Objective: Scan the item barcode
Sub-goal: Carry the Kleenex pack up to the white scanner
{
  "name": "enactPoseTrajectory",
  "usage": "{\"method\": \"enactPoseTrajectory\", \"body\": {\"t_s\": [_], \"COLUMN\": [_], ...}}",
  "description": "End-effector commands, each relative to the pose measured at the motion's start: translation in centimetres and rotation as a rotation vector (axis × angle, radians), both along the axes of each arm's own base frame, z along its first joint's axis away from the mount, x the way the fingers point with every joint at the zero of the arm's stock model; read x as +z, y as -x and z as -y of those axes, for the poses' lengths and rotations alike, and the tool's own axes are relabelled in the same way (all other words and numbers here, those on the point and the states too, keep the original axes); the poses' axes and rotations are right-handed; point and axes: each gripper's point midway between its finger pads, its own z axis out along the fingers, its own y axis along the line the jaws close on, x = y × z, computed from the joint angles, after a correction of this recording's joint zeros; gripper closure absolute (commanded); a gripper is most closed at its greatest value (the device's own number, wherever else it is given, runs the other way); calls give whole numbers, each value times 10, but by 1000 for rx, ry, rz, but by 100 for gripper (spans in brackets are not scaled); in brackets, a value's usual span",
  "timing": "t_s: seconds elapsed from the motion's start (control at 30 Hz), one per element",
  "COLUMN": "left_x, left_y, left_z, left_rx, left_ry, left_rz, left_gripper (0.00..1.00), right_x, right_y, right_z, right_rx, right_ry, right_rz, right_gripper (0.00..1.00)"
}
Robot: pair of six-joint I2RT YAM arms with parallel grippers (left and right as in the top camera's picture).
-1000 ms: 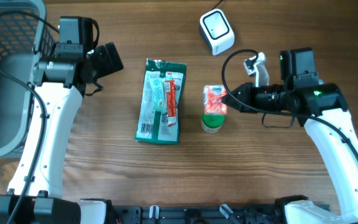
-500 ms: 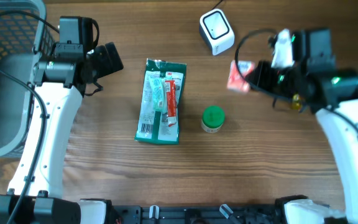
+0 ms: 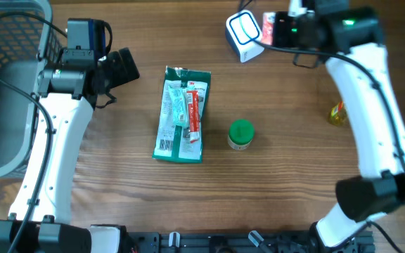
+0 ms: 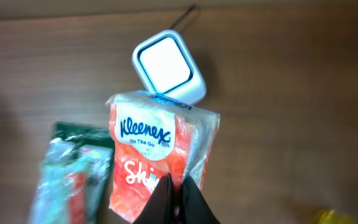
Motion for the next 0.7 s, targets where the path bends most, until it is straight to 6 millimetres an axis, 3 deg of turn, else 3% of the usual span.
{"method": "enactPoseTrajectory", "body": {"t_s": [0.0, 0.17, 0.37, 0.47, 0.67], "left_x": [2, 2, 2, 2, 2], "left_y": [-2, -2, -2, -2, -2], "left_z": [-1, -1, -1, 0, -1], "left_rx": [-10, -10, -9, -10, -9], "left_ry": [1, 1, 0, 1, 0], "left_rz": [6, 6, 6, 6, 6], "left_gripper": [0, 0, 0, 0, 0], "right_x": [-6, -35, -81, -111, -143], "right_y": [-32, -66, -94, -103, -111], "right_z": [0, -19, -23, -27, -31], "right_rx": [26, 88, 116, 168, 188], "right_ry": [274, 485, 651, 701, 718], "right_rz": [97, 147, 134, 99, 71], "right_gripper": [95, 95, 95, 95, 96]}}
